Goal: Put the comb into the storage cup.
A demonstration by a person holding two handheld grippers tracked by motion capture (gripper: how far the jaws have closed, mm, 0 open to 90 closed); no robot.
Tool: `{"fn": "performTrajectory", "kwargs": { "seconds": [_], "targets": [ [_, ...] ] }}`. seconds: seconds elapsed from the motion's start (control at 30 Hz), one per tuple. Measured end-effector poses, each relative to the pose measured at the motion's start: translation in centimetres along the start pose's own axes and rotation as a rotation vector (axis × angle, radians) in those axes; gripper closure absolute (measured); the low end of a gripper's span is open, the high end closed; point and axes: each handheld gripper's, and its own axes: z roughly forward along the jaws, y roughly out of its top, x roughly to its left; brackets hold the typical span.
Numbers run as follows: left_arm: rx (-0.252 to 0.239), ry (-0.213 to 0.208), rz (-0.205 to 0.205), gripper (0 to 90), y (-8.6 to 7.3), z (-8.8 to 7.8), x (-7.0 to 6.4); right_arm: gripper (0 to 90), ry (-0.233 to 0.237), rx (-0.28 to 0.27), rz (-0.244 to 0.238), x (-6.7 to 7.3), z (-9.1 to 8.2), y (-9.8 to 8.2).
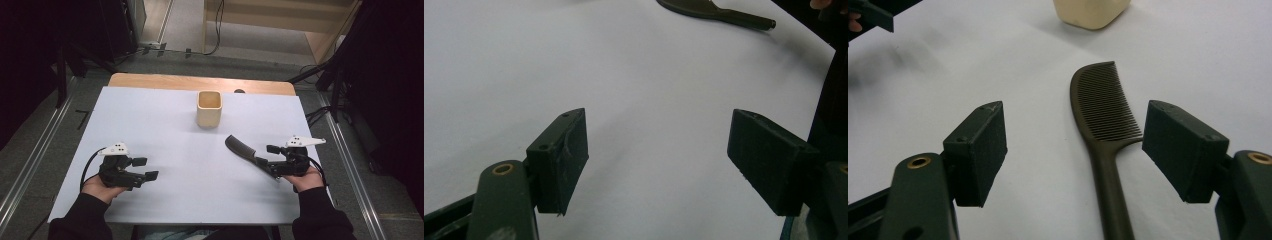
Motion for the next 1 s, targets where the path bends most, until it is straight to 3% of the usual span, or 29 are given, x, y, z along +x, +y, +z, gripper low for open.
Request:
{"fn": "performTrajectory", "kwargs": {
  "seconds": [0.37,1.0],
  "targets": [
    [-0.003,0.000,0.003,25.0,0.1,0.0,0.0,23.2,-0.014,0.009,0.021,-2.3,-0.1,-0.7],
    [-0.014,0.002,0.004,25.0,0.5,0.1,0.1,23.8,-0.050,0.033,0.017,-2.2,0.6,-2.2]
  ]
}}
